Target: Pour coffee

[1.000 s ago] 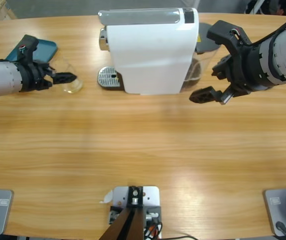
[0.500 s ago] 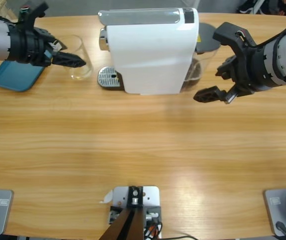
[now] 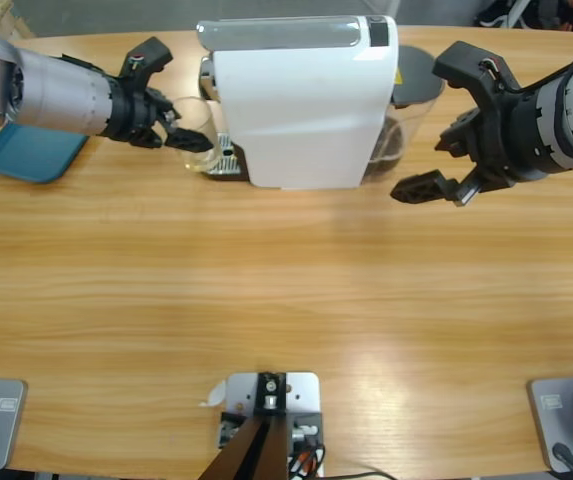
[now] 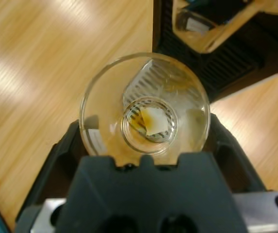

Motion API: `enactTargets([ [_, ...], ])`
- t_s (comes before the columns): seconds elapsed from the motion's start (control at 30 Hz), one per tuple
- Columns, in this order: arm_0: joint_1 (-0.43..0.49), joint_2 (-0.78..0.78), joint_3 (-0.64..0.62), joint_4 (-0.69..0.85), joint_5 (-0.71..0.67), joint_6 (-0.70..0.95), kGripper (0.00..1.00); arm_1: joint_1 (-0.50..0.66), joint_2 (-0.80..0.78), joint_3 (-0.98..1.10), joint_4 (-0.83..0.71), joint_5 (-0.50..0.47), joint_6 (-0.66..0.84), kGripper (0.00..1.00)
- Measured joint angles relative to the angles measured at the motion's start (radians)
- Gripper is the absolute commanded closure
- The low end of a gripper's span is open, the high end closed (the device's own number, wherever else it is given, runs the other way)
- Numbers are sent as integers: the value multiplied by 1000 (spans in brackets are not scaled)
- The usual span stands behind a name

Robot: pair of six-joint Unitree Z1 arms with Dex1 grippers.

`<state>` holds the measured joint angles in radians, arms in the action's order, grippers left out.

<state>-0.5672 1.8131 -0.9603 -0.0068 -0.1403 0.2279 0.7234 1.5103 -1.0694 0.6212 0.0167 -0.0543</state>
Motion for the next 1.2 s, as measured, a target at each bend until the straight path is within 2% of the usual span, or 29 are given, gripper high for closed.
enactTargets([
  [0.23, -2, 26, -1, -57, 0, 22, 654, -3, 0, 0, -4, 14, -2, 110],
  [0.3, -2, 33, -1, -68, 0, 25, 592, -3, 0, 0, -6, 14, -2, 110],
  [0.6, -40, 37, -1, -90, 0, 29, 585, -3, 0, 1, -9, 21, -3, 110],
  [0.63, -44, 37, -1, -90, 0, 29, 557, -3, 0, 1, -9, 21, -3, 110],
  [0.73, -44, 37, -1, -90, 0, 29, 125, -3, 0, 1, -9, 21, -3, 110],
  [0.77, -44, 37, -1, -90, 0, 29, 26, -3, 0, 3, -9, 21, -3, 110],
  [0.83, -44, 37, -1, -90, 0, 29, 1, -3, 0, 6, -9, 21, -3, 110],
  [1.2, -54, 37, 2, -99, 0, 25, 0, -3, 0, 8, -12, 21, -3, 115],
])
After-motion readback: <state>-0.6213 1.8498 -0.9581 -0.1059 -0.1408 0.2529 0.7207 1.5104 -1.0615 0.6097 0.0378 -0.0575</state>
